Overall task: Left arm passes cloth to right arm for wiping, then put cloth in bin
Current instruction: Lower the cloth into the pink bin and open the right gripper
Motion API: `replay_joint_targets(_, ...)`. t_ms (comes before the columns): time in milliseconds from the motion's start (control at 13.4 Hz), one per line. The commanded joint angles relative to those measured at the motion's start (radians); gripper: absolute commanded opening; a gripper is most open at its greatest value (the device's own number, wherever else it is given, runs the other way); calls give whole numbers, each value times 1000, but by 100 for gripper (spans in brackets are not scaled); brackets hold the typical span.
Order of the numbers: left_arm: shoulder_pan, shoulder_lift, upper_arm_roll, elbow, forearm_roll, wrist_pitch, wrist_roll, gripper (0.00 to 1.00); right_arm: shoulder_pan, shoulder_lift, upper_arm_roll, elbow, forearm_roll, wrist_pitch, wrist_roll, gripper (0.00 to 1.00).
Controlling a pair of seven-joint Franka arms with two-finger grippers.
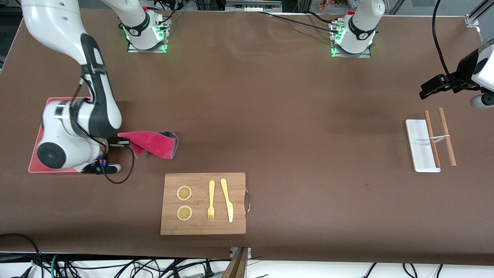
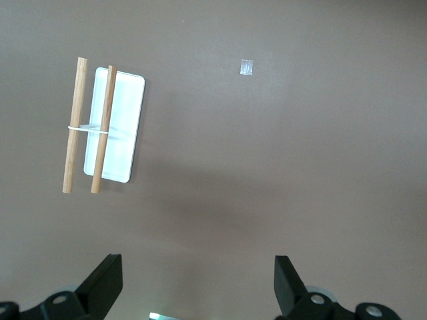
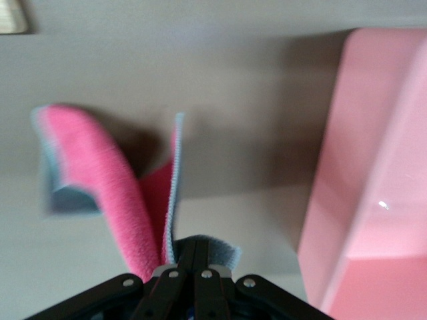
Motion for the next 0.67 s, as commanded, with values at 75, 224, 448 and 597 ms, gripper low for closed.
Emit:
replay_joint_targets(75, -4, -16, -14, -2, -19, -3, 18, 100, -51, -139, 11, 24, -59, -153, -126, 0)
replay_joint_targets(224, -4, -16, -16, -2, -19, -3, 14, 100, -91, -165, 8, 75, -69, -240, -217, 0)
replay_joint_targets(448, -4, -16, -16, -2, -19, -3, 14, 100, -125, -193, 5, 129, -154, -323, -317, 0)
replay_joint_targets(597, -4, -16, -16, -1, -19, -3, 14, 100, -140, -198, -55, 132, -193, -327, -458, 0)
